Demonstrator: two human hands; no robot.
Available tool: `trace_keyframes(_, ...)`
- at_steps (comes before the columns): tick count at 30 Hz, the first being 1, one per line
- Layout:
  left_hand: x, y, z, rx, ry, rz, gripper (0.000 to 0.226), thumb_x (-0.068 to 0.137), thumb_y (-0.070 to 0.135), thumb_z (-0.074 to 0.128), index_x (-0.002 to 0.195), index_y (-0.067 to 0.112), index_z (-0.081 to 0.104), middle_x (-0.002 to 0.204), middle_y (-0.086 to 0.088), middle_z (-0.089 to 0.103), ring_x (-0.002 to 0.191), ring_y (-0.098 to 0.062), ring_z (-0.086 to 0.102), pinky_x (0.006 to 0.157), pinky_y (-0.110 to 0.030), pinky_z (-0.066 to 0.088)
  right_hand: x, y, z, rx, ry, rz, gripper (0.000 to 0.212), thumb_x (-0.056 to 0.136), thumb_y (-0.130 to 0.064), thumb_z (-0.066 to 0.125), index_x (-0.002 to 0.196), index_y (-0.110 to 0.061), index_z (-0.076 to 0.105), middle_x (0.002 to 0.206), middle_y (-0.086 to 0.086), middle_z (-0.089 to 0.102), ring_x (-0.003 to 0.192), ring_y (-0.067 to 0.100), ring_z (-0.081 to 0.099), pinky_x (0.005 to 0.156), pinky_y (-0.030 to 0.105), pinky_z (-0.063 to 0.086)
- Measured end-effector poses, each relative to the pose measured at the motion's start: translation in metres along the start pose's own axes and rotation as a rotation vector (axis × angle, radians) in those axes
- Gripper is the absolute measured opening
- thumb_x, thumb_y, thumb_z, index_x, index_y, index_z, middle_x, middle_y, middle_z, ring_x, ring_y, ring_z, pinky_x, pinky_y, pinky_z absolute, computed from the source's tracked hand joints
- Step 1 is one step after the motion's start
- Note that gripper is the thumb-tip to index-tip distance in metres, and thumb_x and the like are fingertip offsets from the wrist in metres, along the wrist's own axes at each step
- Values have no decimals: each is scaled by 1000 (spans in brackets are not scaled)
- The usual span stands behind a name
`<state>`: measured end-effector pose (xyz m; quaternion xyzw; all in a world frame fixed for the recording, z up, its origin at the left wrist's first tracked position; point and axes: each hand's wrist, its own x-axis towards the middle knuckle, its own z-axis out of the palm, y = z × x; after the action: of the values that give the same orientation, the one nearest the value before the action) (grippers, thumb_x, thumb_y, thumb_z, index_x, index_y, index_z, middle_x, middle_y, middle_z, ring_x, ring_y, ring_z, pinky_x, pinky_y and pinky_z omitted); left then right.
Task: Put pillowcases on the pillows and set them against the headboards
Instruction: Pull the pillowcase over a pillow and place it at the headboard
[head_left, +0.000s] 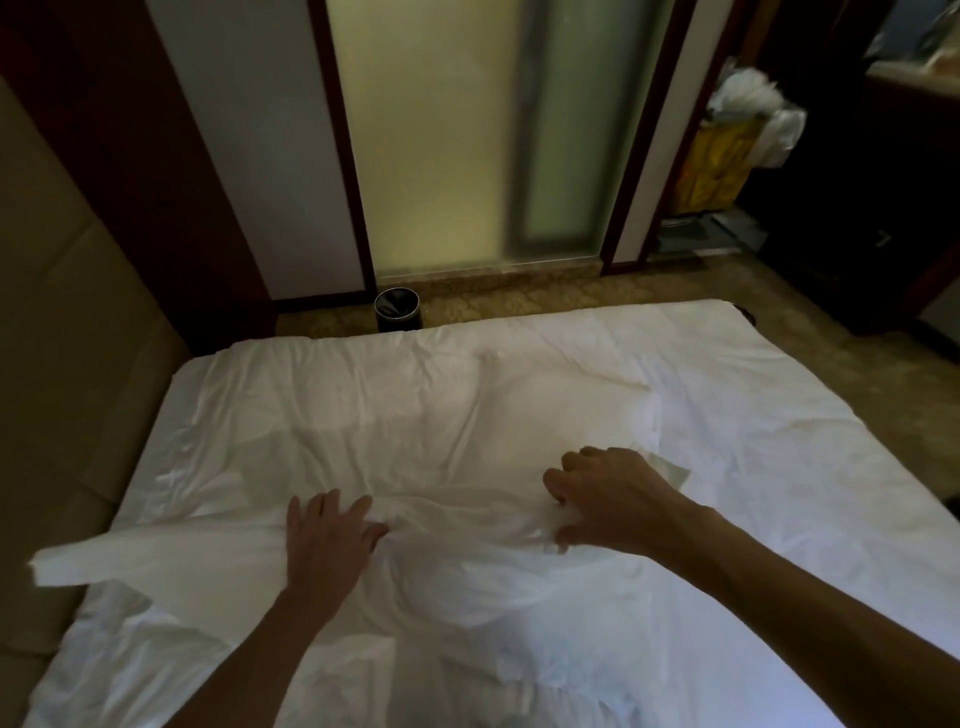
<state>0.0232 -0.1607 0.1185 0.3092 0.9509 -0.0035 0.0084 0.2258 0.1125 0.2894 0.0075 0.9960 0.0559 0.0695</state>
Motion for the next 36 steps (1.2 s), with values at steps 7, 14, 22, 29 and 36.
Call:
trace_keyframes(7, 5, 6, 2, -76, 28, 15, 46, 79, 54, 47, 100, 26, 76, 105, -10, 72, 101, -33, 64, 100, -57, 37, 4, 4, 21, -114, 42, -125, 44, 74, -53, 74, 103, -25, 59, 86, -1, 60, 73, 19, 59, 59, 30, 36)
trace_keyframes(14, 8, 47, -23, -498, 76, 266, 44, 90, 44, 37, 114, 29, 70, 107, 8, 73, 99, -15, 66, 89, -27, 49, 18, 8, 33, -199, 286, 13, 31, 76, -43, 74, 94, -19, 65, 80, 4, 61, 70, 23, 55, 59, 35, 45)
trace_keyframes(22, 7, 60, -38, -279, 273, 570, 64, 77, 74, 61, 118, 26, 65, 100, 8, 69, 89, -14, 66, 77, -30, 55, 18, 24, 40, -196, 415, 175, 37, 83, -50, 68, 96, -17, 61, 85, 2, 59, 74, 23, 54, 67, 37, 43)
trace_keyframes(29, 20, 38, -34, -94, 534, 600, 31, 89, 37, 61, 112, 20, 72, 84, 0, 61, 75, -23, 60, 68, -36, 43, 18, 33, 41, -172, 612, 118, 17, 87, -25, 68, 95, -15, 58, 84, 3, 59, 73, 23, 52, 64, 36, 43)
trace_keyframes(36, 18, 32, -41, -96, 509, 529, 36, 81, 23, 53, 111, 19, 72, 85, -1, 59, 76, -25, 59, 67, -38, 43, 13, 44, 45, -164, 789, 44, 12, 86, -4, 59, 92, -13, 63, 90, 3, 64, 77, 24, 57, 67, 33, 42)
